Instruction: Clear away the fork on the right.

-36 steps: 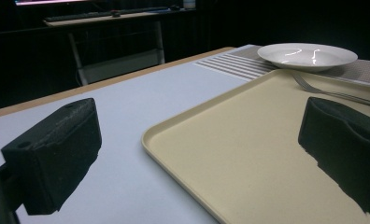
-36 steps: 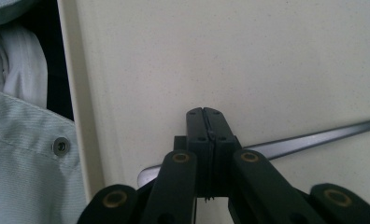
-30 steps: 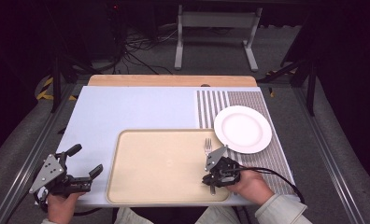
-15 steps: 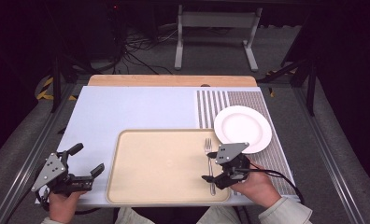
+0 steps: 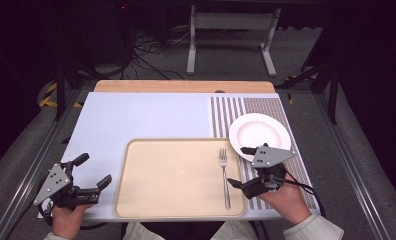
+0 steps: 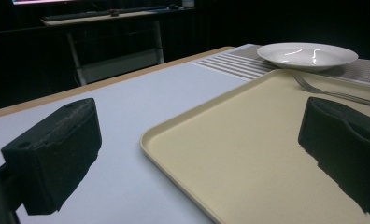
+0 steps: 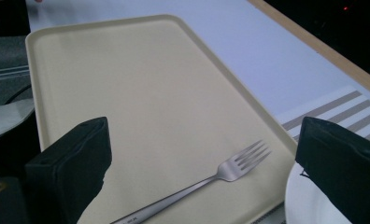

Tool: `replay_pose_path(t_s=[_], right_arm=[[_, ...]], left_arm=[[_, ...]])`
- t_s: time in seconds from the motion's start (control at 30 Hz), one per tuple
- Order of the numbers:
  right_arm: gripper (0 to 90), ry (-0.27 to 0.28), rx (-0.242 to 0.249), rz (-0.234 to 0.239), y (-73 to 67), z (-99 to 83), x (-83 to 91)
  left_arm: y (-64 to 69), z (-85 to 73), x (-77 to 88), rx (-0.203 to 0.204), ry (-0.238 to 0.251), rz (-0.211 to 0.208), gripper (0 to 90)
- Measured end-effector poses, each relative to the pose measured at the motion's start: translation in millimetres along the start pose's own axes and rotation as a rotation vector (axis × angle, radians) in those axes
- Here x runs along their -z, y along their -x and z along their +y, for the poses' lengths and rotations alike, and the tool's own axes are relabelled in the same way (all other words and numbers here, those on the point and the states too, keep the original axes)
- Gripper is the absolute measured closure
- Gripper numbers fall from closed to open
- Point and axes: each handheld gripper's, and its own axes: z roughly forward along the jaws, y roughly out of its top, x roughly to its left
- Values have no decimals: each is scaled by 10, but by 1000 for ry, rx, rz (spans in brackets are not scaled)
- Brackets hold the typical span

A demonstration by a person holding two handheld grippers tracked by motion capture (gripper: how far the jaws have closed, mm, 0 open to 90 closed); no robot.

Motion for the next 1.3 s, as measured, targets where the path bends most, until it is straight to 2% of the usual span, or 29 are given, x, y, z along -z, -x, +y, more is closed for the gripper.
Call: replay_pose_path(t_s=[0.13,0.3,0.33,0.37,0.57,0.7,0.83,0.93,1.03,1.3], right_arm=[[12,41,-17,-43,38,-42,105],[9,80,-25,-75,71,-87,200],[9,101,-27,-103,92,-121,251],[9,101,-27,-103,92,-121,251],[2,142,-83,-169,181,-258,409],[1,171,-101,-202,231,-330,495],[2,193,-112,-230,271,-424,568],[1,210,-129,-229,296,-519,602],[2,239,-161,-254,321,-676,646],[2,258,-181,-293,387,-910,715]], left_arm=[[-1,2,-6,-1,-7,1,2],[7,2,-8,-6,-7,0,2],[7,-2,1,0,-5,4,2],[7,-2,1,0,-5,4,2],[7,-7,26,0,-5,8,2],[2,-12,46,2,-5,12,2],[3,-12,64,1,-6,15,2],[8,-13,72,-1,-6,15,2],[12,-8,79,-2,-1,15,1],[32,5,68,-22,-5,8,1]])
